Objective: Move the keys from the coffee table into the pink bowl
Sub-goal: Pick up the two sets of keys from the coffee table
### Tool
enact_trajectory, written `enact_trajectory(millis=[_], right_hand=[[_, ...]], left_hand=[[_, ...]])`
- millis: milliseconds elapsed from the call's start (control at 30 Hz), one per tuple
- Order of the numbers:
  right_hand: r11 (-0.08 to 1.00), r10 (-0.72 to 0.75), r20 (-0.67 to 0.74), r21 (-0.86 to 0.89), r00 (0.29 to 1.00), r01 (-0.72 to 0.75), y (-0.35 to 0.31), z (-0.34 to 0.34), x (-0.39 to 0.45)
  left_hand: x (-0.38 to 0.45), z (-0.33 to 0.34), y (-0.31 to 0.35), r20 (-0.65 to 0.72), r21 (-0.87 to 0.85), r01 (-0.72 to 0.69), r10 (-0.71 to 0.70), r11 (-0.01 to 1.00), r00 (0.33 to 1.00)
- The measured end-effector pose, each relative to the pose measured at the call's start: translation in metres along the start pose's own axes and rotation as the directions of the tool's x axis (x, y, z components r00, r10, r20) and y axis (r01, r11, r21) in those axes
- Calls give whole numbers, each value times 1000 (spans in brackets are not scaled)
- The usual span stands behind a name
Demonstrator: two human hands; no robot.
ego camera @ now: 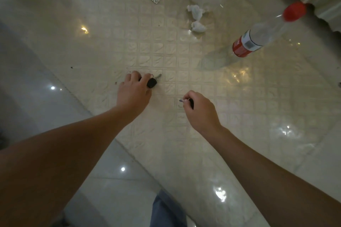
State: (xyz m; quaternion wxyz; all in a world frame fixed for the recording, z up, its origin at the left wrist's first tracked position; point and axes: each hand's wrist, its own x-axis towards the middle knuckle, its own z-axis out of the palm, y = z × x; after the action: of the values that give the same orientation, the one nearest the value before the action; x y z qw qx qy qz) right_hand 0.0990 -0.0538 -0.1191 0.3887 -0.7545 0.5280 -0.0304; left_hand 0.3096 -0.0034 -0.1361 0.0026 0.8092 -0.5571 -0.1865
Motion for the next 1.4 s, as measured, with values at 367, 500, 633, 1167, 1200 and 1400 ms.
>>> enact_trajectory(millis=[367, 500, 633, 1167, 1200, 1400], right_hand=[[1000, -12, 54, 11, 998, 12, 12, 5, -26], [1000, -18, 62, 17, 998, 17, 14, -2, -31], [999, -29, 57, 20, 998, 28, 17, -11, -36], [998, -60, 33, 22, 998, 59, 37, -28, -38], [998, -64, 33, 19, 997, 64, 38, -28, -38], [987, -151, 68, -39, 986, 154, 40, -32, -45]], left_hand=[[-29, 23, 44, 93, 27, -181, 178, 983, 980], [-42, 27, 51, 127, 49, -180, 173, 982, 977], [-47, 28, 50, 85, 44, -176, 172, 983, 982], [-37, 26, 53, 259, 363, -428, 352, 827, 899], [-38, 27, 52, 274, 338, -417, 336, 844, 901], [-44, 28, 55, 315, 271, -331, 242, 904, 918]])
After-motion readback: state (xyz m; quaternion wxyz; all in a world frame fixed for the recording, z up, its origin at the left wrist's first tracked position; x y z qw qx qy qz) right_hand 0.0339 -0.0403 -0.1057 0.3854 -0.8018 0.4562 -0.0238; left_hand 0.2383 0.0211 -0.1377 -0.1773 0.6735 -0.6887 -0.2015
